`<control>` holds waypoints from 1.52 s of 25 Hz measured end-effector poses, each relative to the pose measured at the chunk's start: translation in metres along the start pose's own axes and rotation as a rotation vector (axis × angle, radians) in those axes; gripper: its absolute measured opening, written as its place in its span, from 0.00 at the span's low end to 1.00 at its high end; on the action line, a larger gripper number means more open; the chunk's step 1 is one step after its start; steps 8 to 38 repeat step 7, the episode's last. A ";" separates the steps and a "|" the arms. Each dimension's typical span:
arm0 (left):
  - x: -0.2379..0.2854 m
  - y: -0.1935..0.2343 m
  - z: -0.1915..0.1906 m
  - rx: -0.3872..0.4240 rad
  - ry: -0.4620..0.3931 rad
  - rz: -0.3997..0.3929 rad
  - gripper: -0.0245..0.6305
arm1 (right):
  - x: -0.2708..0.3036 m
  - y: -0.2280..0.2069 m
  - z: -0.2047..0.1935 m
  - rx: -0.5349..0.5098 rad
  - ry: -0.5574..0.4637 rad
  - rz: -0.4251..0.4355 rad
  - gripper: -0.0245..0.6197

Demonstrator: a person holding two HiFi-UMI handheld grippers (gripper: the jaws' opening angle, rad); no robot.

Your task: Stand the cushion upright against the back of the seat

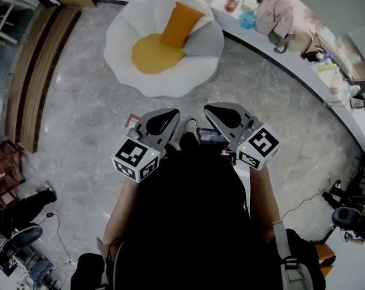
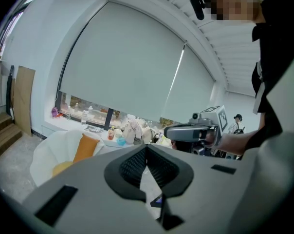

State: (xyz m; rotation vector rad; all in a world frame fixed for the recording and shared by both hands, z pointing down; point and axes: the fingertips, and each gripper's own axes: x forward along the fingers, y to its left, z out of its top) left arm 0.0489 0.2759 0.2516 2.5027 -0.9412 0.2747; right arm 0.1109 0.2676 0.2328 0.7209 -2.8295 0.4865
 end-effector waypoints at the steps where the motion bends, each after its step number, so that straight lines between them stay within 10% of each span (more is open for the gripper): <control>1: 0.002 -0.001 0.000 0.001 0.001 -0.001 0.06 | -0.001 -0.001 0.000 -0.002 0.000 0.000 0.06; 38: 0.014 -0.006 0.003 0.004 0.005 -0.005 0.06 | -0.008 -0.011 0.001 -0.009 0.008 0.003 0.06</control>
